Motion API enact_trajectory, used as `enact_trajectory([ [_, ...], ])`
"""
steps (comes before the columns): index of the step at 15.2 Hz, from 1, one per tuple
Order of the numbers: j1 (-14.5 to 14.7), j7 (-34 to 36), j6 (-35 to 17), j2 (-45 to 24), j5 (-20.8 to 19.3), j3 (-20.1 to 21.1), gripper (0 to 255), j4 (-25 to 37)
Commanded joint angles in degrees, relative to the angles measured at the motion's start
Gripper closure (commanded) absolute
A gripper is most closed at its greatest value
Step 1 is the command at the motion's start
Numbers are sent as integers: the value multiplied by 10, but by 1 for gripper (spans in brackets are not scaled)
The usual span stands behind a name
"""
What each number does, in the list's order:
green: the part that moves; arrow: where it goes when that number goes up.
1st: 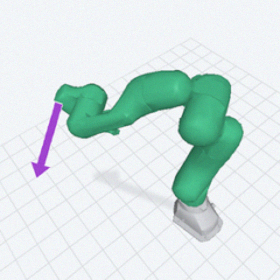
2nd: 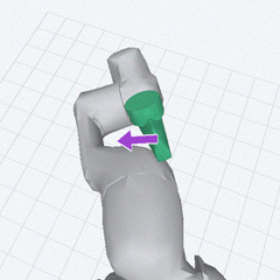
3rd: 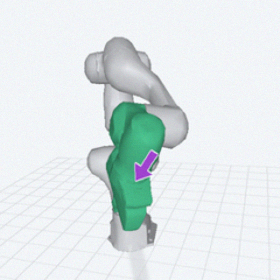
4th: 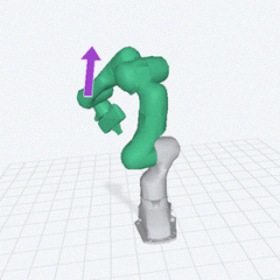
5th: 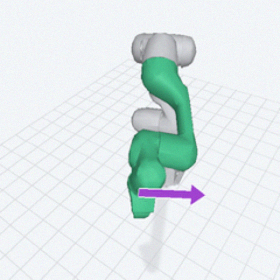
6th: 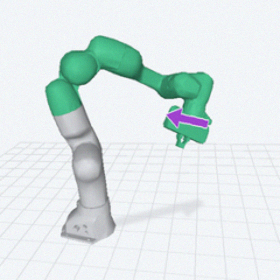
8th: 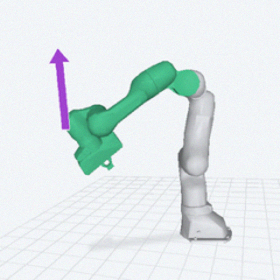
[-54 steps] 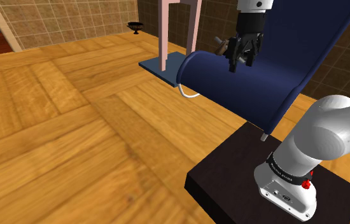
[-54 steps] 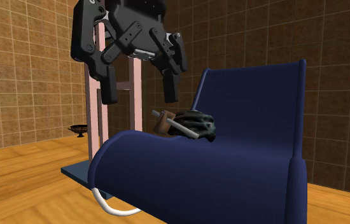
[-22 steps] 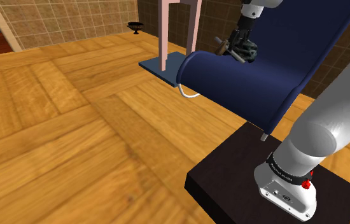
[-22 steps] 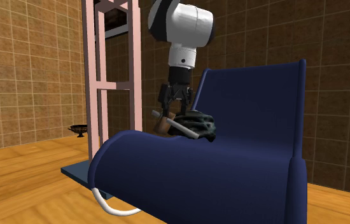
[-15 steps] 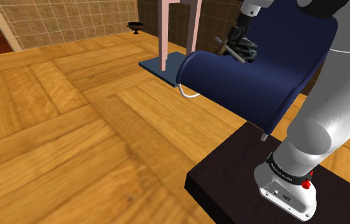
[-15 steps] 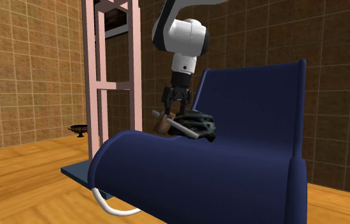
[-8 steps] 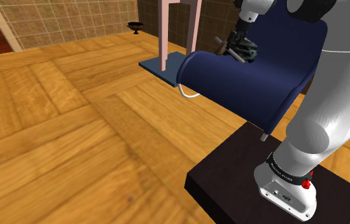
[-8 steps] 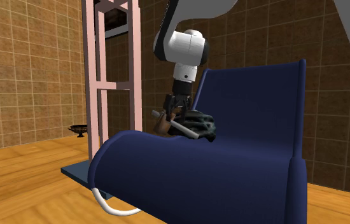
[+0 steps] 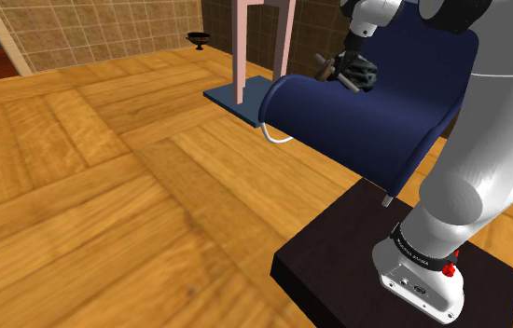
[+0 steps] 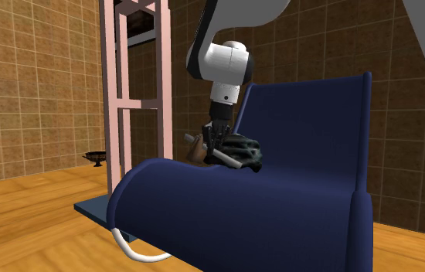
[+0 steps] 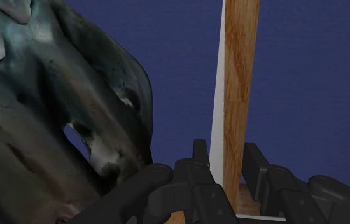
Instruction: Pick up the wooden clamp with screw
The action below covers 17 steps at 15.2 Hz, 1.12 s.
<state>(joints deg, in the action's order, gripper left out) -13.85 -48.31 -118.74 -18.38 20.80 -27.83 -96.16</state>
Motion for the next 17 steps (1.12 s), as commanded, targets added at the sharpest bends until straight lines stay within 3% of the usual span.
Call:
enact_trajectory([
  [1, 0, 0, 0, 0, 0, 0, 255, 0],
  [5, 1, 1, 0, 1, 0, 0, 255, -1],
  [17, -1, 24, 83, 16, -18, -7, 255, 71],
])
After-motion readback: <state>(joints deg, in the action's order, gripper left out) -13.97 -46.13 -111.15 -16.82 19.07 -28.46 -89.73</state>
